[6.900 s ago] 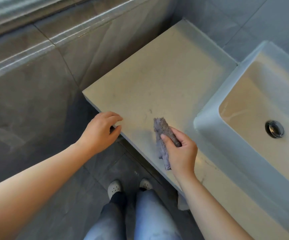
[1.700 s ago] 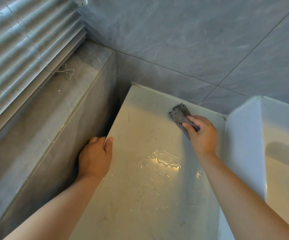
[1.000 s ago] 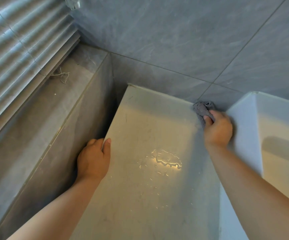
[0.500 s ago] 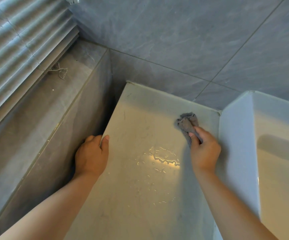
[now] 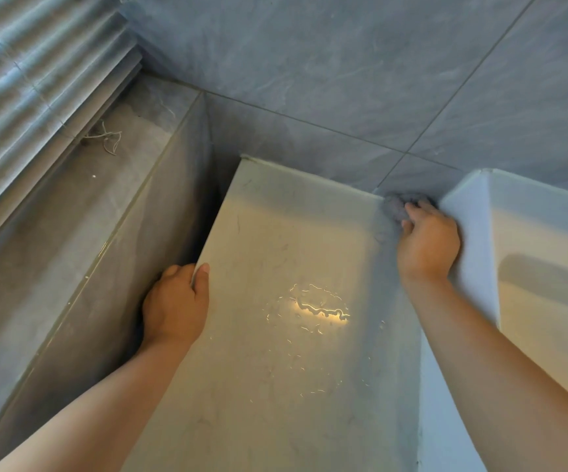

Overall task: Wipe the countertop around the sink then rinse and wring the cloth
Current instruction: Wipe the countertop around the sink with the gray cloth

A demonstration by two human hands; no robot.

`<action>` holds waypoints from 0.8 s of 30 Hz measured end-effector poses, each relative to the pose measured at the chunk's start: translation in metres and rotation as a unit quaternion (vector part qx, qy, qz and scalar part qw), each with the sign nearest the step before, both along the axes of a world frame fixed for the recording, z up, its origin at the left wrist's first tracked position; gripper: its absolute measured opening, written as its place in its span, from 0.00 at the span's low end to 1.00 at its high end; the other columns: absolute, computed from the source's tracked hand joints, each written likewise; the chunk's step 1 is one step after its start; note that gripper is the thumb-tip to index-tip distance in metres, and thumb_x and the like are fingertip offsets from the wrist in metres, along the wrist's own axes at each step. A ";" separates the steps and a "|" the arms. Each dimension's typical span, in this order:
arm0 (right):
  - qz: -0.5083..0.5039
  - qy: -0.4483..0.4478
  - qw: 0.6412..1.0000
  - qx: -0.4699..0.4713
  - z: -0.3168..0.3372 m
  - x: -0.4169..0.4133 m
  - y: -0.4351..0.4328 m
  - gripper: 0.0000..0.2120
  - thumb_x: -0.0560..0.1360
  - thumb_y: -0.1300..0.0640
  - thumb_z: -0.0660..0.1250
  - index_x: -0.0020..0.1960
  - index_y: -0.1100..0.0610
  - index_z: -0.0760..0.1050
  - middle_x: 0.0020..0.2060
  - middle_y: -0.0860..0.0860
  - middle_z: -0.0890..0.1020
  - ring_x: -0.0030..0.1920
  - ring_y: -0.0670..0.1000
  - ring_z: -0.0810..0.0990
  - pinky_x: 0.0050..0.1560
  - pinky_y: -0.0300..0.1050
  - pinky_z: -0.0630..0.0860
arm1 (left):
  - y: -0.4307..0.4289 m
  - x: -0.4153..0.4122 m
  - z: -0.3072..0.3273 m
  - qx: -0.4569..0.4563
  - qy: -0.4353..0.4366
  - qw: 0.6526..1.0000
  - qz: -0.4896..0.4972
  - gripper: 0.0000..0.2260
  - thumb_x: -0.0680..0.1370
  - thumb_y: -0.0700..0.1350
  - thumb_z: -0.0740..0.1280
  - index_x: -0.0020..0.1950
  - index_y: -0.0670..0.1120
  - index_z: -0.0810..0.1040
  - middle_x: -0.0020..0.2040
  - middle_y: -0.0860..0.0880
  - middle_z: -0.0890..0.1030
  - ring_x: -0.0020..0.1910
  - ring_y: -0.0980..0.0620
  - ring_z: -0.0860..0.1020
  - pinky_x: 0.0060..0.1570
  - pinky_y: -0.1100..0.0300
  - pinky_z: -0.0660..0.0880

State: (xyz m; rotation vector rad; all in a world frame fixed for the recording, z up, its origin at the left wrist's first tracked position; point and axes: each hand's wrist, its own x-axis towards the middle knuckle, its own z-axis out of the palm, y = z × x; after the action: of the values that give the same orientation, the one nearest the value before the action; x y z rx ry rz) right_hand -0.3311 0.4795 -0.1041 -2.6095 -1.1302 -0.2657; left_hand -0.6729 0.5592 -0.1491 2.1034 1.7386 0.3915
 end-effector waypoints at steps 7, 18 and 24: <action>-0.034 0.084 0.996 0.010 -0.029 -0.004 -0.003 0.17 0.78 0.62 0.60 0.65 0.66 0.71 0.67 0.63 0.72 0.65 0.62 0.71 0.65 0.51 0.66 | 0.000 0.000 0.000 0.001 -0.001 1.000 -0.004 0.17 0.81 0.50 0.55 0.46 0.41 0.78 0.45 0.40 0.77 0.43 0.40 0.76 0.39 0.57 0.64; 0.016 0.157 0.979 0.131 -0.025 -0.066 -0.049 0.14 0.74 0.64 0.67 0.59 0.61 0.79 0.57 0.56 0.82 0.59 0.55 0.79 0.59 0.36 0.67 | 0.000 0.000 0.000 0.007 -0.009 1.000 -0.007 0.18 0.81 0.50 0.56 0.44 0.40 0.77 0.45 0.40 0.77 0.42 0.38 0.76 0.38 0.56 0.64; -0.050 0.271 0.935 0.223 0.007 -0.095 -0.069 0.13 0.76 0.64 0.65 0.60 0.60 0.79 0.54 0.53 0.83 0.54 0.49 0.80 0.56 0.39 0.72 | 0.000 0.000 0.000 -0.001 0.001 1.000 -0.009 0.19 0.81 0.51 0.55 0.45 0.39 0.78 0.46 0.38 0.77 0.44 0.37 0.76 0.40 0.52 0.67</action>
State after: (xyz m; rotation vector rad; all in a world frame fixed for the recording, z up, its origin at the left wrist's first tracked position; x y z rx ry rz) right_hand -0.4263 0.4105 -0.0966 -2.1370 -0.6515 0.1603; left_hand -0.6726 0.5596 -0.1492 2.1162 1.7192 0.3835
